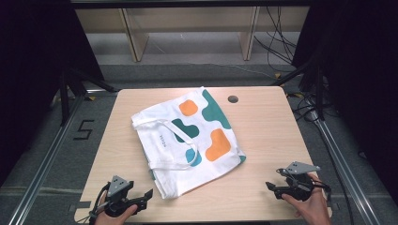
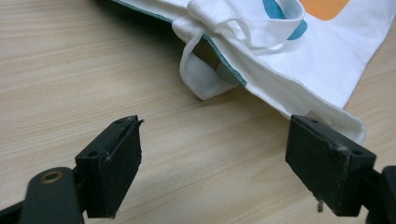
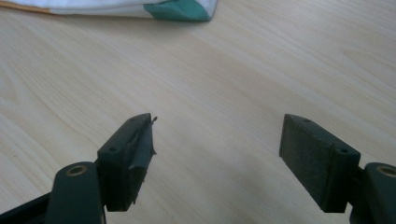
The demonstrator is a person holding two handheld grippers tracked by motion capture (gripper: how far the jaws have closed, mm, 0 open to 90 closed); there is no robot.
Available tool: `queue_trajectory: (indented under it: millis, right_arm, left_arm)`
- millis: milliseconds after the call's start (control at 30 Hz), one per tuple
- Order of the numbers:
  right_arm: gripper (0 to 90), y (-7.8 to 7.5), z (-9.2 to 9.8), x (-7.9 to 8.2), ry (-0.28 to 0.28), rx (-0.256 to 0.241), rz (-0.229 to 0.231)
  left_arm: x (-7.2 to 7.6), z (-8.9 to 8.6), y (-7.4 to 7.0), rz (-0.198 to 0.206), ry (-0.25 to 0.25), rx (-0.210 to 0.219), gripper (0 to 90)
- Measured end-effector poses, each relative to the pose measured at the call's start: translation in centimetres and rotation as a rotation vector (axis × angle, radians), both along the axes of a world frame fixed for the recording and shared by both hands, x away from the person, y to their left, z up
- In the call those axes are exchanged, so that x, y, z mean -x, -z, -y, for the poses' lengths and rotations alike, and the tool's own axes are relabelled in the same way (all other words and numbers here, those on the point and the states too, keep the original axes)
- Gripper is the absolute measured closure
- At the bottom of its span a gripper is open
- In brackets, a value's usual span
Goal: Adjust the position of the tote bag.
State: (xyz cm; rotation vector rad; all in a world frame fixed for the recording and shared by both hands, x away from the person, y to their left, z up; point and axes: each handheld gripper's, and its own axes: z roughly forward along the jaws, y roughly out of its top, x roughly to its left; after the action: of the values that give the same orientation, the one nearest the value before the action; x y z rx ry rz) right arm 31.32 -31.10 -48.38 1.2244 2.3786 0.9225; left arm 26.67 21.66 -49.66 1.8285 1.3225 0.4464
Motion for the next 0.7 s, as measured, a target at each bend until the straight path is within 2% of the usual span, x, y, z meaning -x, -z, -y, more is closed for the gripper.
queue_trajectory:
  millis: [100,167,200,267,333,367,400,467,500,533,567,600,667,700]
  right_arm:
    - [26.5,0.07,-0.04,-0.03,0.000,-0.004,0.003]
    - [26.5,0.25,-0.01,-0.25,-0.023,-0.001,0.025]
    - [26.5,0.20,-0.06,-0.24,-0.019,-0.008,0.018]
    - [26.5,0.22,-0.09,-0.40,-0.028,-0.007,0.018]
    - [26.5,0.15,-0.13,-0.31,-0.007,-0.005,0.024]
    - [26.5,0.15,-0.16,-0.32,-0.007,-0.009,0.021]
    - [26.5,0.17,-0.35,-0.17,0.013,-0.026,0.003]
    - [26.7,0.25,-0.19,-0.51,-0.021,-0.014,0.028]
    - [26.9,0.19,-0.20,-0.51,-0.017,-0.011,0.025]
    - [27.0,0.19,-0.24,-0.53,-0.016,-0.013,0.025]
    - [27.0,0.13,-0.43,-0.41,0.002,-0.027,0.004]
    - [27.8,0.18,-0.35,-0.66,-0.017,-0.015,0.025]
    - [28.7,0.27,-0.58,-0.69,-0.007,-0.026,0.025]
    - [28.7,0.12,-0.64,-0.73,0.002,-0.023,0.018]
  left_arm:
    - [-0.01,0.07,0.01,0.003,-0.002,0.005,17.7]
    - [0.01,0.01,-0.05,0.002,0.002,0.001,17.6]
    - [0.07,0.05,-0.15,-0.001,-0.008,0.002,17.6]
    - [0.00,-0.09,-0.10,-0.002,-0.002,0.027,17.6]
    - [-0.04,-0.02,0.00,0.004,-0.008,0.051,17.6]
    - [-0.07,-0.06,0.00,0.007,-0.006,0.038,17.6]
    - [-0.07,-0.04,-0.02,0.000,-0.013,0.047,17.7]
    - [-0.11,-0.13,-0.11,-0.015,-0.012,0.047,17.7]
    - [-0.14,-0.09,-0.11,-0.012,-0.012,0.048,17.6]
    - [-0.22,0.04,-0.11,-0.005,-0.010,0.064,17.7]
    - [-0.27,0.02,-0.25,-0.009,-0.006,0.065,17.7]
    - [-0.43,0.03,-0.34,-0.004,-0.005,0.086,17.8]
    - [-0.59,0.05,-0.60,-0.018,-0.009,0.100,18.7]
    - [-0.76,0.14,-0.66,-0.011,-0.005,0.113,19.6]
